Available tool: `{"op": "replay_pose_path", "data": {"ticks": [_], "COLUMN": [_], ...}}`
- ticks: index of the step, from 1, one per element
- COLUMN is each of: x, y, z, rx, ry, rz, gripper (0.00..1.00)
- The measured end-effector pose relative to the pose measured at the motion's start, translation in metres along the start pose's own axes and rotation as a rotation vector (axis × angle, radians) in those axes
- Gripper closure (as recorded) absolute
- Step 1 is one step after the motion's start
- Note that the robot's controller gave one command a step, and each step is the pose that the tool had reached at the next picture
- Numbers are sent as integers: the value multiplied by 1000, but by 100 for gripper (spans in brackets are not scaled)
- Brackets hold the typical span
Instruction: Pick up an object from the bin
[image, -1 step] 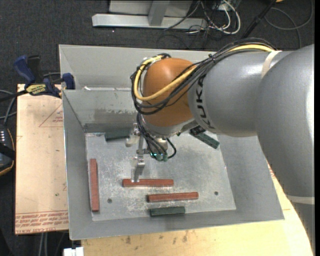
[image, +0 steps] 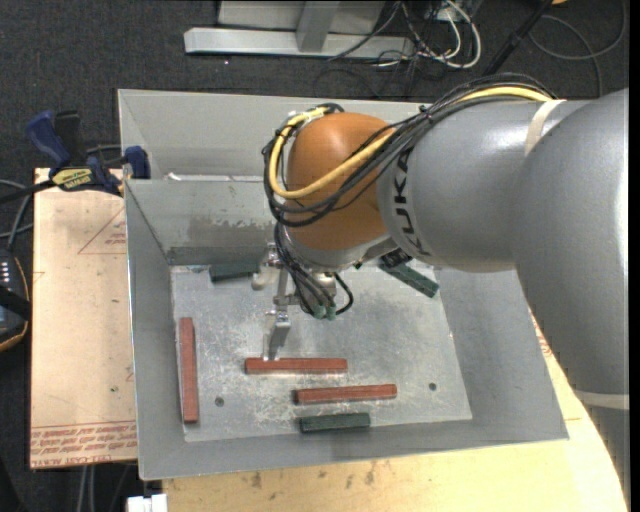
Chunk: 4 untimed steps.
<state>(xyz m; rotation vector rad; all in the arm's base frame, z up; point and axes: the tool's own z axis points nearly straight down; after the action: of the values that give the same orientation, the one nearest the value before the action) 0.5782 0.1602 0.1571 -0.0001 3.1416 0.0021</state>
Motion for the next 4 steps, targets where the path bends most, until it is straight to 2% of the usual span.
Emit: {"op": "replay_pose_path", "data": {"ticks": [1, 2, 3, 4], "x": [21, 46, 35, 46], "y": [-50, -81, -64, -95], "z": [55, 51, 40, 74], "rx": [0, 1, 0, -2], "ry": [-3, 4, -3, -5], "rz": [-91, -21, 39, -107], "gripper": [0, 0, 0, 0]}}
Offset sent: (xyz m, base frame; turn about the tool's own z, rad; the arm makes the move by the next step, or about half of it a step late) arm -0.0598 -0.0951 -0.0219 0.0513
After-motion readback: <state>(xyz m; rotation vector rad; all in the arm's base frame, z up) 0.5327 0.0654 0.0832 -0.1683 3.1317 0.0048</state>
